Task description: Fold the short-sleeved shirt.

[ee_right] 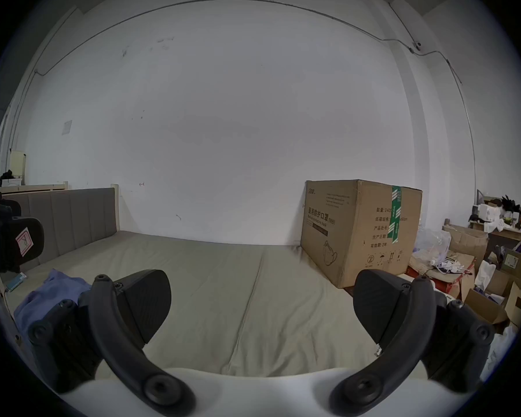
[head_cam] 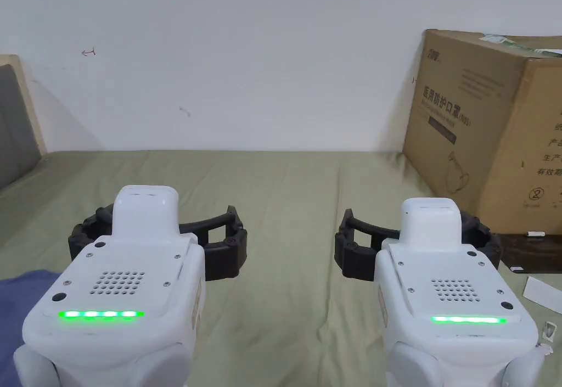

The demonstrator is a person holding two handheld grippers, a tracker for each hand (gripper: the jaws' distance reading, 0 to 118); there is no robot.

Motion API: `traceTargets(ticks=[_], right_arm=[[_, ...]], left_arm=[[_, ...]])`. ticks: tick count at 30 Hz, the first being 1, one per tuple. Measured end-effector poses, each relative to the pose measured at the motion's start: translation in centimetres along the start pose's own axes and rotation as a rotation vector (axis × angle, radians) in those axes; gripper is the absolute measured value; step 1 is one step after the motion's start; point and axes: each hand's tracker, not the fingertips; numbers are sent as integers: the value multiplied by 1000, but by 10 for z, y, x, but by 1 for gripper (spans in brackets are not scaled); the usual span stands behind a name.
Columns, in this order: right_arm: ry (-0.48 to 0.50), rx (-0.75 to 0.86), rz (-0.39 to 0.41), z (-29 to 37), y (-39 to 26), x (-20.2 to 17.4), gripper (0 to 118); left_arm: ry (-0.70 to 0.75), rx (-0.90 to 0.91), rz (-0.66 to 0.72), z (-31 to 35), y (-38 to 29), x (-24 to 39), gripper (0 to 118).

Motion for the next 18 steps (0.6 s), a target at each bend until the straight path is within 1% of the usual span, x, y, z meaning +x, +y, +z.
traceTargets(ticks=[7, 13, 18], right_arm=[[0, 9, 7, -2, 0, 1, 118], [-1, -18, -13, -5, -2, 3, 118], [-33, -14, 31, -3, -4, -1, 118]], left_arm=[[6, -6, 12, -1, 1, -2, 117], [22, -6, -37, -2, -1, 3, 117], [7, -17, -16, -3, -2, 3, 117]])
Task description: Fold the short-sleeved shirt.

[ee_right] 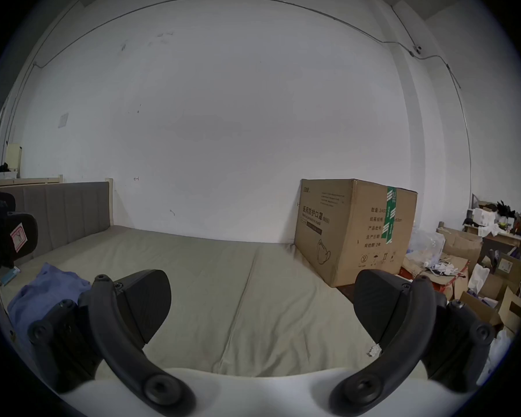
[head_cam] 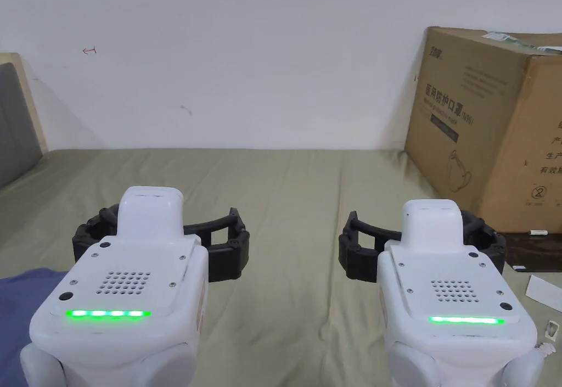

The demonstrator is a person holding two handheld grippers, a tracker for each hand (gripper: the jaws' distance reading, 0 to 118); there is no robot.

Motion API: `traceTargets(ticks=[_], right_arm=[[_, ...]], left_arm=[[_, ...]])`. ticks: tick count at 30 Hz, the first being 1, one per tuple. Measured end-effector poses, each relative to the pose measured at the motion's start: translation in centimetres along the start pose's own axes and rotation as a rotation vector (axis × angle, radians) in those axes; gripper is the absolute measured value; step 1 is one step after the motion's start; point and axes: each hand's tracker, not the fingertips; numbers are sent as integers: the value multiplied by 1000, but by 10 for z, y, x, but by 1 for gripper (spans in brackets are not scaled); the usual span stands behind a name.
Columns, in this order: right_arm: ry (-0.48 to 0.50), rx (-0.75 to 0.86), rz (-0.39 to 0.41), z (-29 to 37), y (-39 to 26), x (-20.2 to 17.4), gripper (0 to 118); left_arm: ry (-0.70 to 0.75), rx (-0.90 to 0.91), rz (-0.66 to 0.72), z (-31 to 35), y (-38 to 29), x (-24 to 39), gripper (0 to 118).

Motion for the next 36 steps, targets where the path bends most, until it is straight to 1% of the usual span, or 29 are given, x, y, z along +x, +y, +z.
traceTargets(ticks=[3, 7, 17, 24, 26, 27, 28, 29, 30, 31, 32, 33, 34, 36], right_arm=[[24, -15, -13, -2, 0, 2, 118], [20, -25, -38, -3, -1, 4, 118], [15, -10, -29, -4, 1, 4, 118], [58, -25, -29, -4, 2, 3, 118], [66, -20, -37, -1, 2, 3, 117], [75, -20, -45, 0, 2, 4, 115], [79, -22, -51, 0, 3, 4, 109], [81, -22, -54, 0, 3, 4, 96], [83, -19, -50, 0, 2, 3, 65], [79, -18, -38, 0, 2, 2, 14], [55, -28, -23, -2, 1, 0, 7], [38, -28, -23, -3, -1, 0, 7], [69, -37, -35, -4, -2, 3, 6], [98, -46, -60, -4, -4, 5, 0]], left_arm=[[-5, -4, 16, -1, 0, -1, 115], [-8, -4, 23, -1, 0, -3, 114], [-5, 3, 36, -3, 0, -6, 114], [-12, -3, 31, -3, 1, -6, 114], [-15, -1, 36, -3, 1, -6, 109], [-12, -2, 34, -2, 1, -6, 101], [-8, -5, 30, -2, 1, -5, 82], [-10, -9, 26, -2, 1, -5, 63], [-12, -9, 24, -3, 0, -5, 46], [-10, -12, 25, -3, -1, -5, 30], [-5, -17, 28, -4, -2, -4, 20], [-7, -22, 32, -5, -2, -4, 9], [-7, -22, 41, -5, -4, -5, 1], [-10, -17, 50, -4, -6, -6, 0]])
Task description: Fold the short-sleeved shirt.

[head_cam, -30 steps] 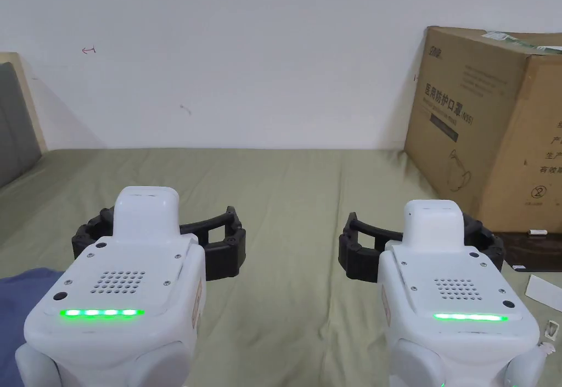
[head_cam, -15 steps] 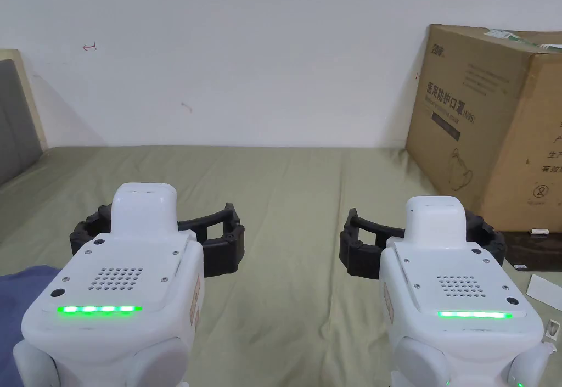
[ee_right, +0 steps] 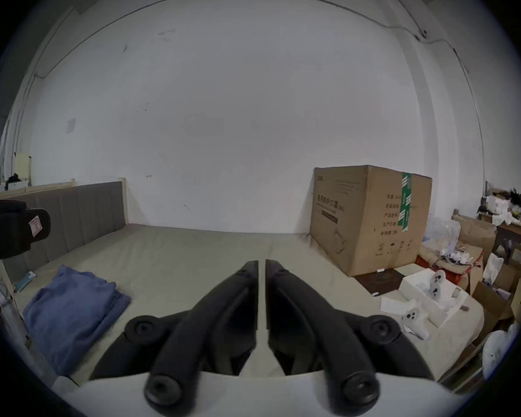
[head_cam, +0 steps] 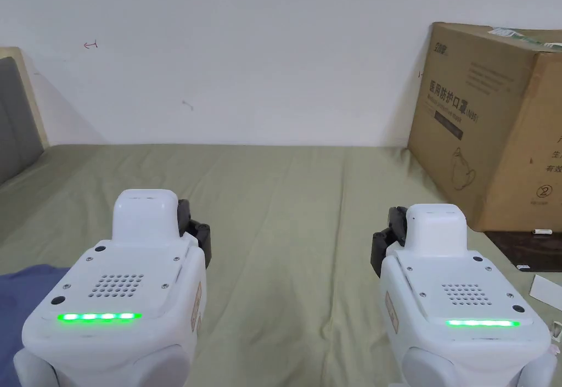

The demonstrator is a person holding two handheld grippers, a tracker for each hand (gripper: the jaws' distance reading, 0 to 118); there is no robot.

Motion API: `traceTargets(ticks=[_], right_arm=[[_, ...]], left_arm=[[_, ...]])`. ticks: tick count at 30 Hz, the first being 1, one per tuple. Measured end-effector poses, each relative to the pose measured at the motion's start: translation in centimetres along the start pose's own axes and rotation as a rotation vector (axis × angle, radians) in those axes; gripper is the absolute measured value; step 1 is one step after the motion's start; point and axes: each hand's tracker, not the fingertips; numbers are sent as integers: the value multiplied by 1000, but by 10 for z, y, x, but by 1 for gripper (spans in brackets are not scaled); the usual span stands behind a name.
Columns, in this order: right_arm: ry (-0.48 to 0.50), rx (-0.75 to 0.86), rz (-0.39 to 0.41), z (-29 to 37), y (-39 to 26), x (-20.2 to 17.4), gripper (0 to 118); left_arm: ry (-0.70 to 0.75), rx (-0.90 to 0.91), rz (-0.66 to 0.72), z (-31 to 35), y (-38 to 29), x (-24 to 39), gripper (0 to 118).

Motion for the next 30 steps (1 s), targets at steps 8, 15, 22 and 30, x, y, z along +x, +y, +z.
traceTargets(ticks=[8, 15, 22, 30], right_arm=[[-17, -17, 1, -5, 1, -5, 0], [160, -12, 3, -24, 13, -57, 0], [446, -54, -5, -33, 14, -155, 0], [598, -130, 22, -29, 0, -215, 0]], left_arm=[[-23, -17, 13, -7, -1, -7, 0], [141, -13, 30, 17, 5, -59, 0], [388, -39, 60, 66, 5, -136, 0], [484, -133, 99, 75, -13, -182, 0]])
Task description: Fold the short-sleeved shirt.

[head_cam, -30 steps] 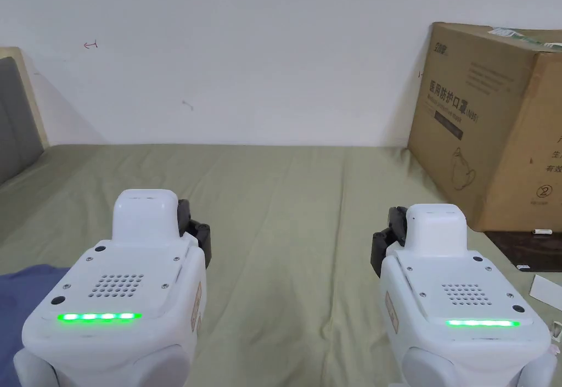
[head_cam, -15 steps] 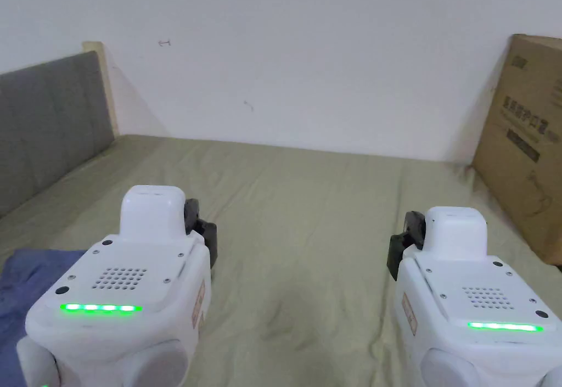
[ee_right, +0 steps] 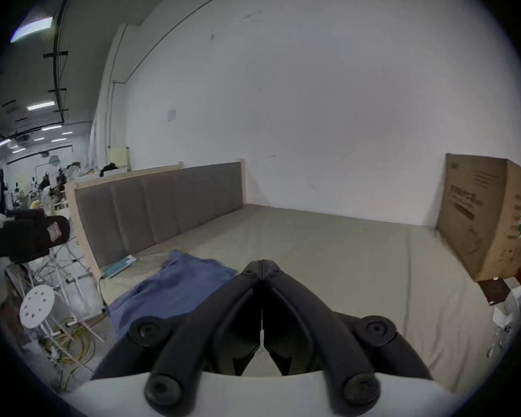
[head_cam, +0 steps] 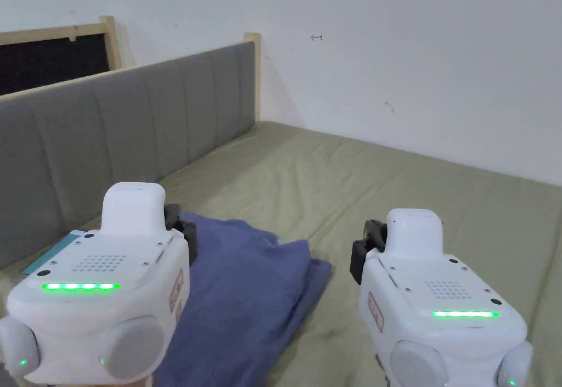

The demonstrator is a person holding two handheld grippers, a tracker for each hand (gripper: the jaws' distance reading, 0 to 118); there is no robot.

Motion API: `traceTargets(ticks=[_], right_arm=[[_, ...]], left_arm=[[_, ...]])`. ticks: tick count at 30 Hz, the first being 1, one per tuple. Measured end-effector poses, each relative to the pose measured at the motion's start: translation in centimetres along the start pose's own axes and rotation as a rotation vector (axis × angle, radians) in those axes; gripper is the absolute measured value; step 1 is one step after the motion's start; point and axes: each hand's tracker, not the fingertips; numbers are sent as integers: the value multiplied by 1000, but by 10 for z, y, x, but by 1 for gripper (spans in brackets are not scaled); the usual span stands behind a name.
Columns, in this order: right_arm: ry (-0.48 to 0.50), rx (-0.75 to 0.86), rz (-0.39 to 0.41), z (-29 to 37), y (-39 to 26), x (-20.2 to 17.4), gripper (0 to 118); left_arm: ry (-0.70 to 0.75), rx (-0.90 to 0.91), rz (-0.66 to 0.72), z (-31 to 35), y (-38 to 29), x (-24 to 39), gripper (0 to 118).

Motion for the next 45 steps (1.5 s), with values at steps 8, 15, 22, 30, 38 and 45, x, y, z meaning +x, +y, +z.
traceTargets(ticks=[8, 15, 22, 30, 38, 45], right_arm=[[-22, -104, -11, -21, -24, 11, 0], [-64, -197, -15, -55, -48, 33, 0], [-76, -295, -42, -90, -75, 44, 0], [-74, -360, -69, -103, -91, 51, 0], [-72, -394, -123, -92, -97, 63, 0], [-127, -381, -175, -73, -91, 90, 0]], left_arm=[[-15, -345, -35, -118, -68, 15, 13], [-47, -538, 50, -200, -127, 23, 110], [-127, -683, 24, -269, -162, 34, 110], [-100, -715, -45, -281, -172, 43, 51], [-67, -760, 54, -287, -162, 24, 12], [-104, -753, 145, -273, -133, 20, 10]])
